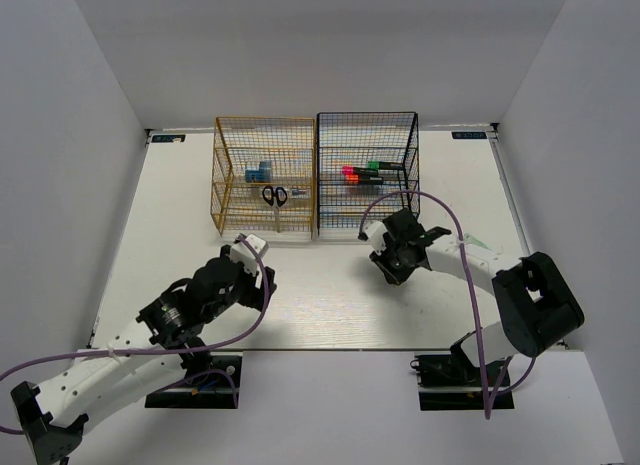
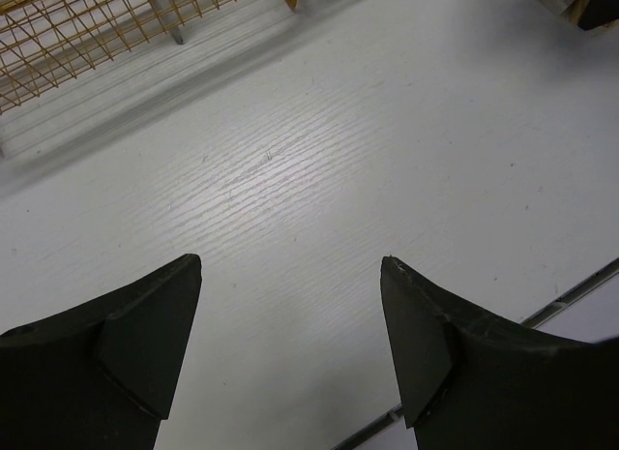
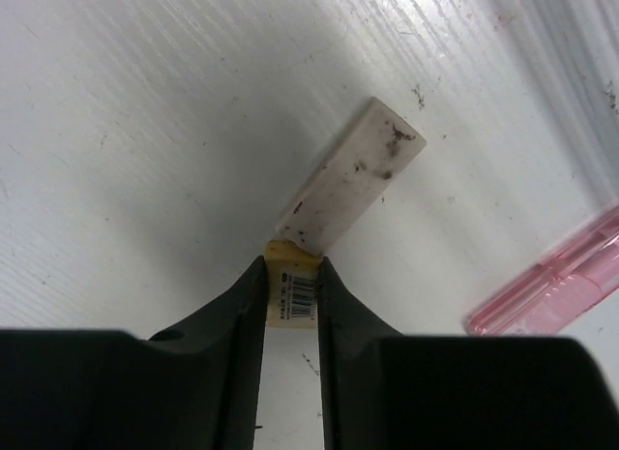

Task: Sort the stationery into containers
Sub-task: Place the pen in the storage box.

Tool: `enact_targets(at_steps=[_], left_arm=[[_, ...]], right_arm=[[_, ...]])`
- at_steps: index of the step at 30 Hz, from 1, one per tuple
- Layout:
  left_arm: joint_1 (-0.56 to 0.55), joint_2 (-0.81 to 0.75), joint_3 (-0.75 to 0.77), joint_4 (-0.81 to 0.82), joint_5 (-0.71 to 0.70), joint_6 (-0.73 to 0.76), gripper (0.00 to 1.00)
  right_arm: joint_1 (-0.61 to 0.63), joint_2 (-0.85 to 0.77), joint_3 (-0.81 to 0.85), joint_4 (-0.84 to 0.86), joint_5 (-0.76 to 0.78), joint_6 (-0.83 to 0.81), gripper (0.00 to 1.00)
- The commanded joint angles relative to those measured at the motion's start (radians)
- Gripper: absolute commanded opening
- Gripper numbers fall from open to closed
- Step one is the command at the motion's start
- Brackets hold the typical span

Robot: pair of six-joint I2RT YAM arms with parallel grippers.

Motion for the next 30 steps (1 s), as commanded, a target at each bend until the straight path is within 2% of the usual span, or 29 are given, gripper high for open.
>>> enact_targets(at_steps=[1, 6, 10, 13, 16, 19, 22, 26, 30], left_arm=[[0.001, -0.014, -0.010, 0.011, 0.012, -0.004, 0.85], [0.002, -0.006, -0.019, 0.015, 0.052, 0.004, 0.85], [0.001, 0.026, -0.009, 0.018, 0.058, 0.010, 0.85], [0.001, 0.035, -0.005, 0.014, 0.063, 0.010, 0.85], [0.002, 0.032, -0.012, 0.014, 0.066, 0.011, 0.85], [0.001, 0.037, -0.016, 0.020, 0.063, 0.010, 0.85], [0.001, 0.047, -0.015, 0.014, 0.064, 0.010, 0.85], [0.001, 0.056, -0.013, 0.015, 0.067, 0.013, 0.85], [0.001, 0.058, -0.013, 0.017, 0.069, 0.015, 0.85]], right_arm=[[0.002, 0.013, 0.003, -0.048, -0.016, -0.002, 0.01], [0.002, -0.140, 0.125, -0.185, -0.218, -0.037, 0.00], [-0.001, -0.239, 0.300, -0.182, -0.192, -0.062, 0.00], [-0.001, -0.217, 0.414, -0.109, -0.044, -0.065, 0.00], [-0.004, -0.103, 0.494, -0.006, 0.202, -0.085, 0.00], [-0.005, 0.002, 0.576, 0.067, 0.318, -0.053, 0.00], [-0.004, 0.098, 0.677, 0.103, 0.422, 0.002, 0.00], [-0.010, 0.195, 0.791, 0.110, 0.473, 0.048, 0.00], [-0.013, 0.243, 0.818, 0.134, 0.507, 0.051, 0.00]])
